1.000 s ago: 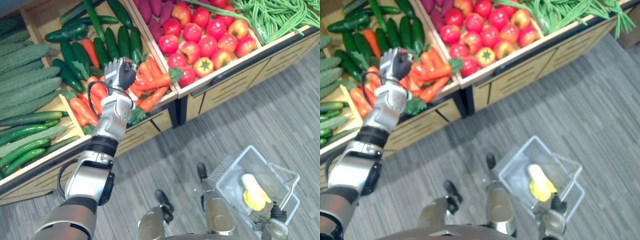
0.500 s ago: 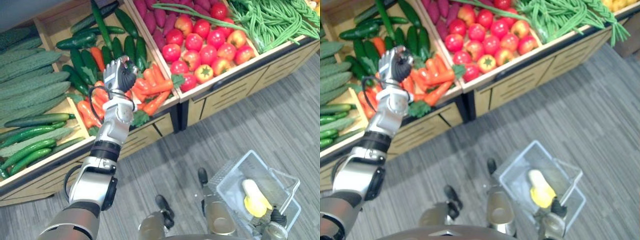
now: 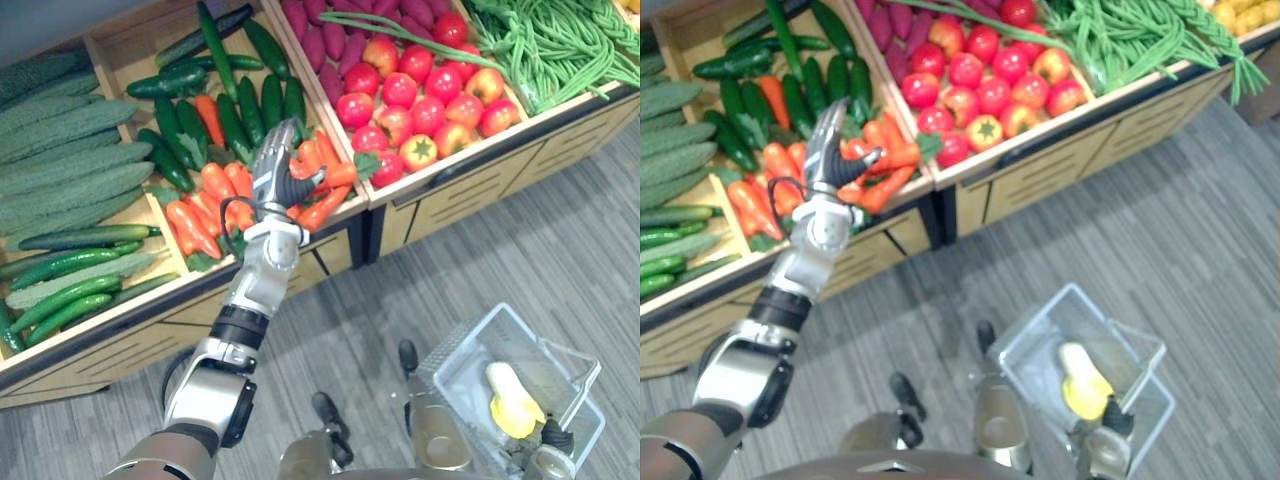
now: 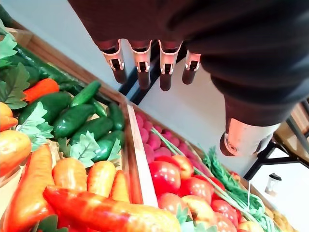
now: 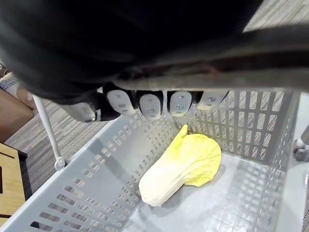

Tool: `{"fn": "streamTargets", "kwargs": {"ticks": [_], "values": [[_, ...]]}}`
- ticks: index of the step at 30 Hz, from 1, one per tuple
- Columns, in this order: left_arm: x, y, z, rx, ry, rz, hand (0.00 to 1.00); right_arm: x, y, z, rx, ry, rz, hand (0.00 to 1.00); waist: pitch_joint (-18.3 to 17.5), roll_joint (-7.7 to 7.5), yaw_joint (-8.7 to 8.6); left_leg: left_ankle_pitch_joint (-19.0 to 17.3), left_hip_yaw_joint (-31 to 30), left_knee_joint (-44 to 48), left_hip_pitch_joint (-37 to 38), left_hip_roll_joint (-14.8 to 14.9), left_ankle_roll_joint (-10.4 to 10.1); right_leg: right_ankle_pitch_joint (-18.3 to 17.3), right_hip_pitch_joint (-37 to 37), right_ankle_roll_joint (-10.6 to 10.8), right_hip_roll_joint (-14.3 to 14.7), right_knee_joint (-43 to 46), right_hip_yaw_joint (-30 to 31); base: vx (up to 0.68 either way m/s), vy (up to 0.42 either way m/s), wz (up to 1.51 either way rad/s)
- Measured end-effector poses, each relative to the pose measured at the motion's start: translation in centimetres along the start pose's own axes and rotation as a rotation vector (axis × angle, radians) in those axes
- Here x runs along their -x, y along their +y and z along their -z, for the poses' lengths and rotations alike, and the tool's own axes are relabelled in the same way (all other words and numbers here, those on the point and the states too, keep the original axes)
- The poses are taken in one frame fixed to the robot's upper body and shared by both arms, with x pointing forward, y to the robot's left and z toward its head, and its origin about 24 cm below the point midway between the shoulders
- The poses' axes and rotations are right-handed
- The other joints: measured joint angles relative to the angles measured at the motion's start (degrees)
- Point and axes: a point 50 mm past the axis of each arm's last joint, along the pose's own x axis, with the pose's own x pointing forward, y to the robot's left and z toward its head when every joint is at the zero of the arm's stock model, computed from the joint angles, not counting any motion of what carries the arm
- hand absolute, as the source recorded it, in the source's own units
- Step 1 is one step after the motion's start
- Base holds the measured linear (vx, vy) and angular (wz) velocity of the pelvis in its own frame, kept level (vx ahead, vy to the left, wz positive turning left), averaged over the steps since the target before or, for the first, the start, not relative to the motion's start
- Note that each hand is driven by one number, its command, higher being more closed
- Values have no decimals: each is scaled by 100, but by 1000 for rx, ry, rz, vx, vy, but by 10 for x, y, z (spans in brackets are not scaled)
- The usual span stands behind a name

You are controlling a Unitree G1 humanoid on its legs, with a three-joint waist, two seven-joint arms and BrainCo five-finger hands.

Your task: Pick vegetable in the basket

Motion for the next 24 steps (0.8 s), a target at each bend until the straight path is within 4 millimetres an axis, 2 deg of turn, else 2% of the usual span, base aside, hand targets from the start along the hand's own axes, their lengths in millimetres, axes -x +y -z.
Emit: {"fn": "streamTargets", "kwargs": {"ticks": [6, 16, 21, 24], "values": [[6, -9, -2, 29, 15, 20, 0, 0, 0, 0, 0, 0, 0, 100, -1, 2, 15, -5, 7, -8, 15, 13, -5, -2, 9, 1, 15, 0, 10, 25, -14, 0], [17, -28, 15, 17, 121, 88, 0, 0, 0, -1, 1, 1, -2, 100, -1, 3, 62, 40, 73, -126, 2, 9, -60, -20, -83, 15, 46, 1, 25, 12, -5, -2], [17, -31, 25, 1, 174, 104, 0, 0, 0, -1, 2, -2, -1, 100, -1, 2, 102, 41, 142, -128, -45, 27, -58, -6, -169, -4, 77, 15, 81, 50, -15, -7], [10, -27, 31, -5, 219, 90, 0, 0, 1, -4, -2, -14, -1, 100, 0, 0, 108, 40, 158, -103, -137, 29, -57, -5, -278, -5, 77, 36, 97, 41, -15, -1]]}}
